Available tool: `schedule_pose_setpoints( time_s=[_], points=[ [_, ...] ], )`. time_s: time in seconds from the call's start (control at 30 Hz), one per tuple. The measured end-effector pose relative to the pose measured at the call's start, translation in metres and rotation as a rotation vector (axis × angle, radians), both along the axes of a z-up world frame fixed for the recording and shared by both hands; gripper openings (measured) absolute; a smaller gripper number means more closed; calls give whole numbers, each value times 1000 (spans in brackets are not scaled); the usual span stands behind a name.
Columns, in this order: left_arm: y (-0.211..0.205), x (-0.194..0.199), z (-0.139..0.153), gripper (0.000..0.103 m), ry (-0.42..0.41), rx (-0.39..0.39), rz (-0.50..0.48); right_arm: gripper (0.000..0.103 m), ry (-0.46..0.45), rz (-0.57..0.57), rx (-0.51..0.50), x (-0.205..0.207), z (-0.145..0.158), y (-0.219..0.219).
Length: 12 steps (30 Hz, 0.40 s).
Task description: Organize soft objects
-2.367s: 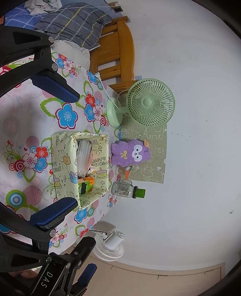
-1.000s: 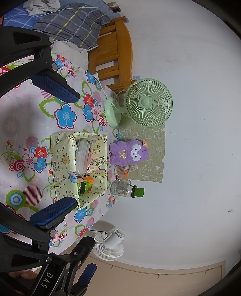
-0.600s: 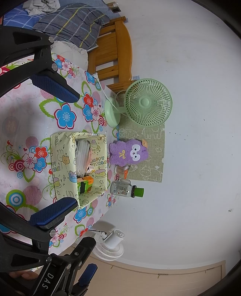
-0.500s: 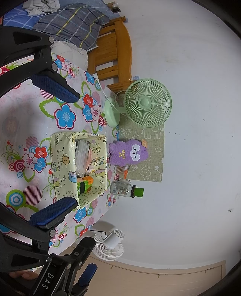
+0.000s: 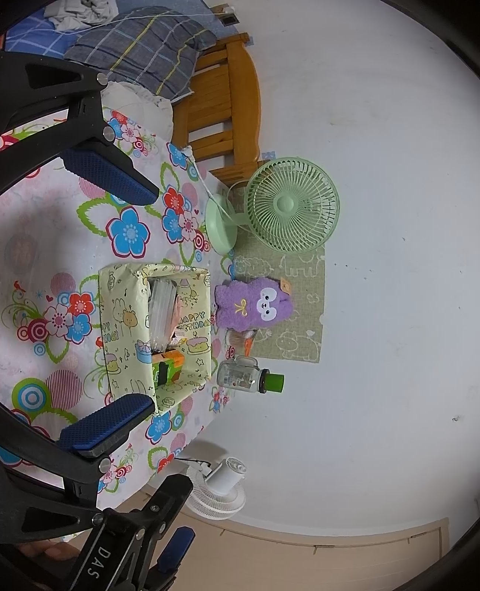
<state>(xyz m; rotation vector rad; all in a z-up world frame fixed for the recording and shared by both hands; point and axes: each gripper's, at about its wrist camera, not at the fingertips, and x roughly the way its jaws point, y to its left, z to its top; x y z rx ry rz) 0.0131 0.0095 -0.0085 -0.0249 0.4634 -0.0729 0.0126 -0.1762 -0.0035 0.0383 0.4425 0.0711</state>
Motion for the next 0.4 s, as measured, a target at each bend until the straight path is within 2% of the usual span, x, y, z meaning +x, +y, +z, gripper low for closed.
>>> schedule_pose_setpoints(
  time_s=[0.4],
  points=[
    [0,-1,1,103,-7,-4,-2,99,-1,0,3,-1,0,0]
  ],
)
